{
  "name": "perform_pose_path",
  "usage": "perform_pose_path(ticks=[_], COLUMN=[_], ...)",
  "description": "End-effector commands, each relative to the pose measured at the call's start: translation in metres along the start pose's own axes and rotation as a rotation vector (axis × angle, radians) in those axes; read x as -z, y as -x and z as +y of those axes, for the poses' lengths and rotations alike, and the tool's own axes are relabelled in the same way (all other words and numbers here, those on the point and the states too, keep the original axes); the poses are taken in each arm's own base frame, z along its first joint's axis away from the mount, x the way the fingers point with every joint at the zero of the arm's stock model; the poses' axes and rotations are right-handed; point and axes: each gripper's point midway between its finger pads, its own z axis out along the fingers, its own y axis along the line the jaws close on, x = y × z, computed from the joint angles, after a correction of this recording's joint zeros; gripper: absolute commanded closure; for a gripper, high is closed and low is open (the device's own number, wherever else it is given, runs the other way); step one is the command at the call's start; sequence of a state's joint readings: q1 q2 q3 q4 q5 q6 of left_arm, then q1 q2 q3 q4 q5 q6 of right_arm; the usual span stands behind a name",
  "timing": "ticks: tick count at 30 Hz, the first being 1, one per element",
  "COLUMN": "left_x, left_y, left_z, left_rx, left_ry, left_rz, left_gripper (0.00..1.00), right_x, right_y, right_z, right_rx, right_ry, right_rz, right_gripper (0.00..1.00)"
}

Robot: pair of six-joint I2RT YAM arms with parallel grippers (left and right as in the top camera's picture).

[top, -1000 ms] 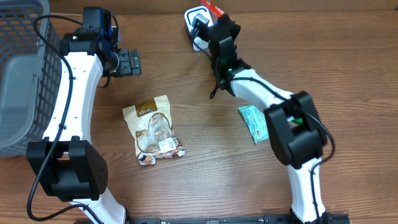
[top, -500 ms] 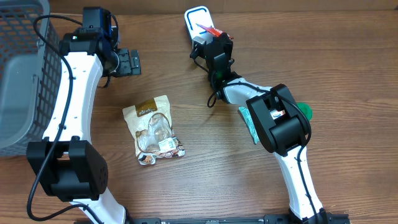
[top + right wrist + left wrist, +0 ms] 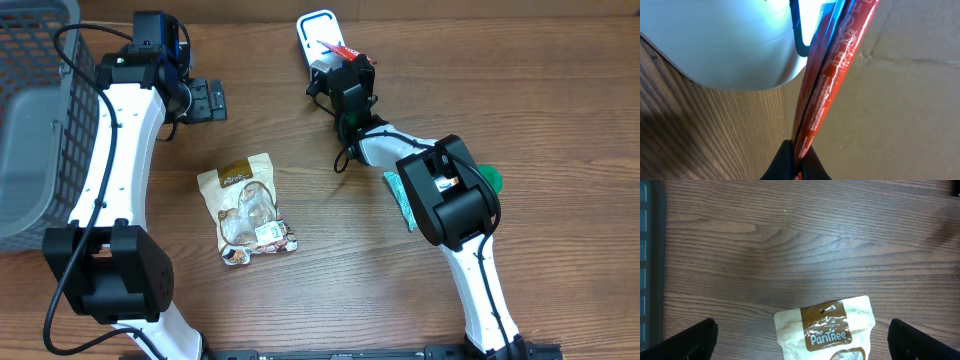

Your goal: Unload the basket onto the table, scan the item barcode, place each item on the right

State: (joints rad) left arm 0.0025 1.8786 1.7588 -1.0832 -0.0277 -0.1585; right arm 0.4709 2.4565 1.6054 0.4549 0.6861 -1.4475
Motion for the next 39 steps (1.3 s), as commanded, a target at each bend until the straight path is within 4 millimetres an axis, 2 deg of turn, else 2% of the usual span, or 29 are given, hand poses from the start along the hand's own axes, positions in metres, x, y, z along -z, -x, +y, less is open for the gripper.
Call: perform_pose_path(ticks=[1, 7, 12, 14, 18, 20, 24, 26, 31, 34, 36, 39], left_x=[0.005, 0.005, 0.005, 0.005, 0.005, 0.005, 0.005, 0.005, 0.005, 0.005, 0.005, 0.005], left_y=[0.007, 0.007, 0.007, 0.007, 0.007, 0.007, 0.007, 0.007, 0.007, 0.007, 0.007, 0.007], left_z=[0.003, 0.003, 0.003, 0.003, 0.003, 0.003, 0.003, 0.003, 0.002, 0.003, 0.003, 0.002], left_rx=[0.020, 0.019, 0.019, 0.019, 0.019, 0.019, 0.019, 0.019, 0.019, 0.019, 0.019, 0.019], left_ry=[0.004, 0.004, 0.004, 0.004, 0.004, 0.004, 0.004, 0.004, 0.004, 0.004, 0.004, 0.004], left_rz=[-0.024, -0.024, -0.024, -0.024, -0.024, -0.024, -0.024, -0.024, -0.024, -0.024, -0.024, -0.024], left_gripper=[0.00, 0.00, 0.00, 0.00, 0.00, 0.00, 0.00, 0.00, 0.00, 0.00, 0.00, 0.00], right_x=[-0.004, 0.002, 0.026, 0.041, 0.067, 0.090, 0.122, 0.141, 0.197, 0.224, 0.239, 0.251], right_y=[-0.001, 0.004, 0.022, 0.030, 0.032, 0.027, 0.003, -0.008, -0.026, -0.050, -0.073, -0.105], right_z=[-0.010, -0.014, -0.065, -0.088, -0.121, -0.140, -0.150, -0.139, -0.078, -0.040, -0.017, 0.008], right_rx=[-0.024, -0.032, -0.228, -0.292, -0.371, -0.472, -0.659, -0.753, -0.854, -0.897, -0.908, -0.911], right_ry=[-0.024, -0.043, -0.176, -0.190, -0.164, -0.097, 0.033, 0.175, 0.678, 0.922, 1.047, 1.130], right_rz=[0.018, 0.028, -0.003, -0.032, -0.044, -0.045, 0.000, 0.015, 0.063, 0.200, 0.326, 0.476], right_gripper=[0.97, 0.97, 0.97, 0.97, 0.97, 0.97, 0.97, 0.97, 0.97, 0.96, 0.96, 0.96])
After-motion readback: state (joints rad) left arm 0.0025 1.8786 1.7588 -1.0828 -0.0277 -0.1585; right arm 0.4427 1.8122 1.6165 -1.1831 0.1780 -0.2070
